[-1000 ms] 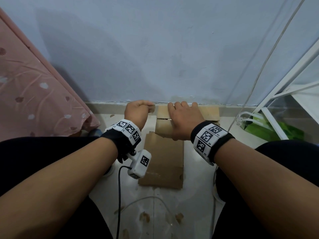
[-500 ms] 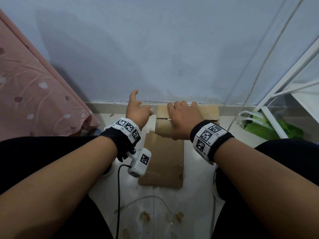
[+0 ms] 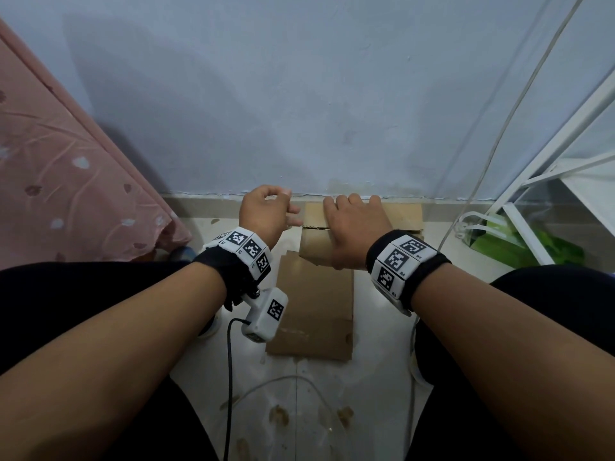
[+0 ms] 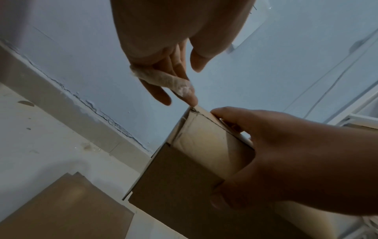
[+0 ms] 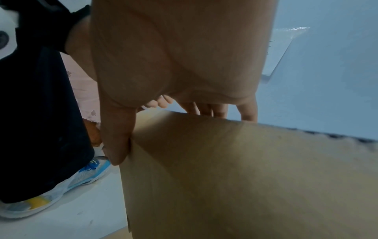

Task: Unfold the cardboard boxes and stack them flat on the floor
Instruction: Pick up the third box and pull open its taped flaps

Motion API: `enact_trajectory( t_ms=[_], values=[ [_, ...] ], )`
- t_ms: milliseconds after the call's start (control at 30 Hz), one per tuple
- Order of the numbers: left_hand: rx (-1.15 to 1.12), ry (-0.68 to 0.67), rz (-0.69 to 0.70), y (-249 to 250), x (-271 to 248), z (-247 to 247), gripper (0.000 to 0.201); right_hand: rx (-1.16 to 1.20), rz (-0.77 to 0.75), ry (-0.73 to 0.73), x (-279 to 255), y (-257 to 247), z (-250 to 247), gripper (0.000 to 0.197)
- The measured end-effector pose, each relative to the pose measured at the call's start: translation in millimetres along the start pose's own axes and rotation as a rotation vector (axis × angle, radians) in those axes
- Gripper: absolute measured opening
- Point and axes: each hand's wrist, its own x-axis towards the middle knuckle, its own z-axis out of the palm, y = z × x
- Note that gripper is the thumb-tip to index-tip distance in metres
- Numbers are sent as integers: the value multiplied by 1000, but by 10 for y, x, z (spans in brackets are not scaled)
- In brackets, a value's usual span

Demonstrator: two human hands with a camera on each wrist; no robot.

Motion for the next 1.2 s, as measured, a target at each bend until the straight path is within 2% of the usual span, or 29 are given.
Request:
enact_trajectory(
  t_ms=[33,133,200,367,533,633,700,833,900,967,1033,1133,1200],
  values=[
    [-11,-3,-29,4,6,-5,10,-3,1,-2,0,0,6,105],
    [-2,-43,-77,-53,40,-6,36,-7,4,-6,6,4,25,105],
    [71,-62,-78,-118,70,-11,42,-11,9,-8,12,2,35,106],
    [127,-84,-93,-101,26,-7,41,-6,16,-2,40,3,77,106],
    [108,-157,-184,-45,-77,4,22,-5,20,-1,46,14,94,104],
    [235,-214,-239,-72,-91,-6,23,-22,19,-9,47,16,105,103],
    [384,-249,-260,-117,-96,-22,33,-31,25,-19,53,17,119,101],
    [643,-383,-314,-128,-126,-37,48,-30,41,-31,64,26,133,98],
    [794,-480,-342,-115,-167,-50,64,-32,39,-36,59,30,137,99],
    [882,-612,-364,-156,-211,-36,74,-44,35,-47,46,35,134,99],
    [1033,-749,-324,-207,-247,-24,75,-64,33,-67,35,40,126,99],
    [1079,-815,-348,-249,-275,5,77,-65,39,-97,29,44,108,101],
    [1045,-795,-357,-236,-279,20,75,-52,41,-106,31,44,101,102]
  ],
)
